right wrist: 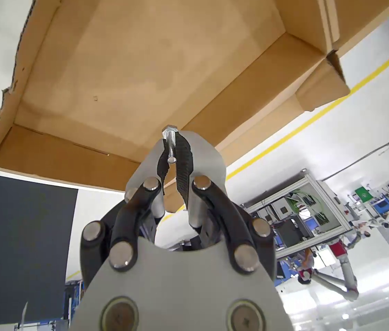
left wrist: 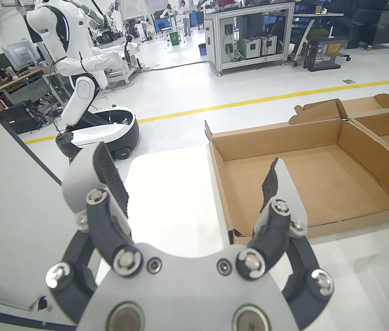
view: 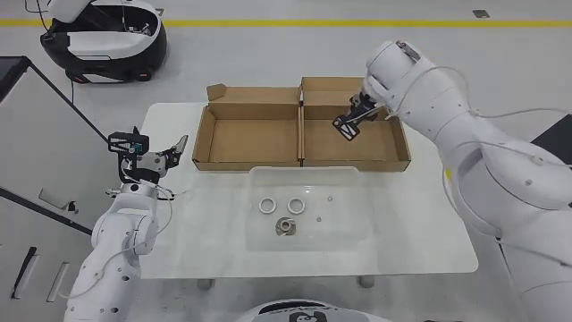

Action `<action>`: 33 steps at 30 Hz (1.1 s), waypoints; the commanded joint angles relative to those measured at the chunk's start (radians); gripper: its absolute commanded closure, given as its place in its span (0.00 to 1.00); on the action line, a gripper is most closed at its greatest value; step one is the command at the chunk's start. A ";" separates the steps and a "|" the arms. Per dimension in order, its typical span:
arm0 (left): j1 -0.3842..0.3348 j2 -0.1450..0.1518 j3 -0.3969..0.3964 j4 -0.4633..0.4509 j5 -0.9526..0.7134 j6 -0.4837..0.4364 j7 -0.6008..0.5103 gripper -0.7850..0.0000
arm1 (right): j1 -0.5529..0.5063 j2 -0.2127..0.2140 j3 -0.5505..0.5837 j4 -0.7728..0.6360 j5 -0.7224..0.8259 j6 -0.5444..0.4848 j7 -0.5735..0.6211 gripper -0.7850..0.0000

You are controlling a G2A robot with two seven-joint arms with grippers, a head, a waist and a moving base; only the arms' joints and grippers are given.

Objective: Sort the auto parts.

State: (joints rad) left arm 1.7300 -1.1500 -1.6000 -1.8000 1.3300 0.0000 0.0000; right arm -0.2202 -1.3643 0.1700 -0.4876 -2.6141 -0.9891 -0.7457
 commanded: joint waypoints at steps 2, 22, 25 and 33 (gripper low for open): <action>0.000 0.000 0.000 0.000 0.000 0.000 0.000 0.00 | -0.008 -0.019 0.000 0.059 -0.005 0.013 0.018 1.00; 0.000 0.000 0.000 0.000 0.000 0.000 0.000 0.00 | -0.093 -0.084 0.020 0.250 0.102 0.077 0.064 1.00; 0.000 0.000 0.000 0.000 0.000 0.000 0.000 0.00 | -0.097 -0.089 0.034 0.265 0.138 0.085 0.097 1.00; 0.000 0.000 0.000 0.000 0.000 0.000 0.000 0.00 | -0.110 -0.097 0.050 0.287 0.198 0.071 0.145 1.00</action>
State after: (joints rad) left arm 1.7300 -1.1500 -1.6000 -1.8000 1.3300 0.0000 0.0000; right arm -0.3300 -1.4608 0.2201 -0.2021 -2.4190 -0.9162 -0.6009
